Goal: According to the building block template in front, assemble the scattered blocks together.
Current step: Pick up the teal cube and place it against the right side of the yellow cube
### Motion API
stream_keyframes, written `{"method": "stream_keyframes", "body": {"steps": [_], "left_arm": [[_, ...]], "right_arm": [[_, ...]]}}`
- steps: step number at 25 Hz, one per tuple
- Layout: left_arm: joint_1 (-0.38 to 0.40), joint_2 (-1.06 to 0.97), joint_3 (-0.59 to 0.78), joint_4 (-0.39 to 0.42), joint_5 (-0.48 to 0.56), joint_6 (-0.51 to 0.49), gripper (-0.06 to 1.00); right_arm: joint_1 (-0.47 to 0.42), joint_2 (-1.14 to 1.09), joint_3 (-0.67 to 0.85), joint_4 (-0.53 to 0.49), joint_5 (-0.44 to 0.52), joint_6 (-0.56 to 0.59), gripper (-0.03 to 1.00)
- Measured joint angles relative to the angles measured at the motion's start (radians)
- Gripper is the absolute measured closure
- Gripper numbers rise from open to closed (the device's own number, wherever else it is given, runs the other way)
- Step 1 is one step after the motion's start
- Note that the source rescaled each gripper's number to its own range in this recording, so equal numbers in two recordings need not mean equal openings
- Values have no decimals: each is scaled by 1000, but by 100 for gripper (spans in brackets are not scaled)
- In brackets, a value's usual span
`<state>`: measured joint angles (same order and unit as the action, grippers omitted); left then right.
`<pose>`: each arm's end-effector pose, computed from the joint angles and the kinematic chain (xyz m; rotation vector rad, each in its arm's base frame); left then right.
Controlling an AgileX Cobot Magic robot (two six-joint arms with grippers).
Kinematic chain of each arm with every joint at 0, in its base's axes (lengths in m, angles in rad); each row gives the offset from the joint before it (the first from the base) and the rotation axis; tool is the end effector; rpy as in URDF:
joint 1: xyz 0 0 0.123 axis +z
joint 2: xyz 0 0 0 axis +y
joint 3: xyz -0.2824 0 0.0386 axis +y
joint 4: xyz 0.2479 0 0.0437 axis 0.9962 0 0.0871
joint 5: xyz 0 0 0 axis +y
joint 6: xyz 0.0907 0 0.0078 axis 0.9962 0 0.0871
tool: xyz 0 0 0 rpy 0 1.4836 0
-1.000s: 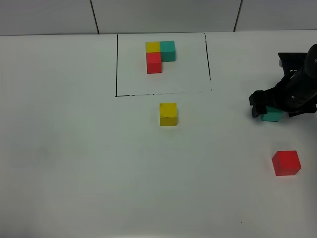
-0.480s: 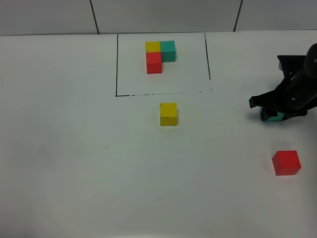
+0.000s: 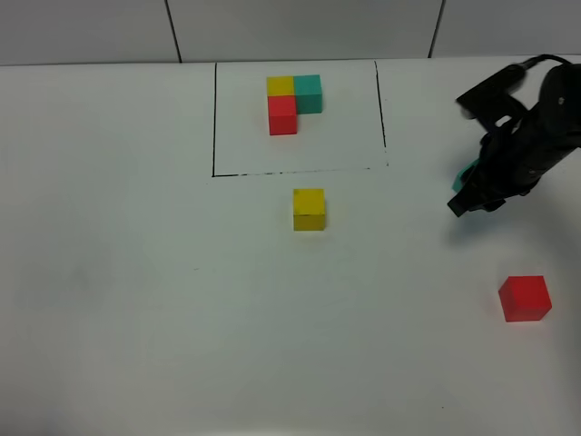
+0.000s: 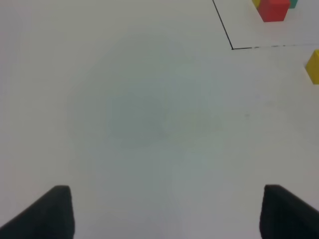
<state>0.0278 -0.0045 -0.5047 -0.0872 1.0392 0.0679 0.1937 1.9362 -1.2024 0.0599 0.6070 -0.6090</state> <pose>-0.0052 -0.0070 0.2805 0.0437 2.0104 -0.0428 0.3710 0.0759 0.1529 -1.0456 2.6217 -0.0350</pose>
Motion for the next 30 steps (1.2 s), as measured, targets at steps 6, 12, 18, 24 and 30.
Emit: {"method": "stream_keyframes", "body": {"steps": [6,12,18,24,30], "left_arm": [[0,0,0,0,0,0,24],[0,0,0,0,0,0,24],[0,0,0,0,0,0,24],[0,0,0,0,0,0,24],[0,0,0,0,0,0,24]], "right_arm": [[156,6,-49,-22,129,-437,93],[224,117,-271,-23,338,-554,93],[253,256,-479,-14,428,-577,93],[259,378,-614,20,503,-480,93],[271,398,-627,25,489,-462,93]]}}
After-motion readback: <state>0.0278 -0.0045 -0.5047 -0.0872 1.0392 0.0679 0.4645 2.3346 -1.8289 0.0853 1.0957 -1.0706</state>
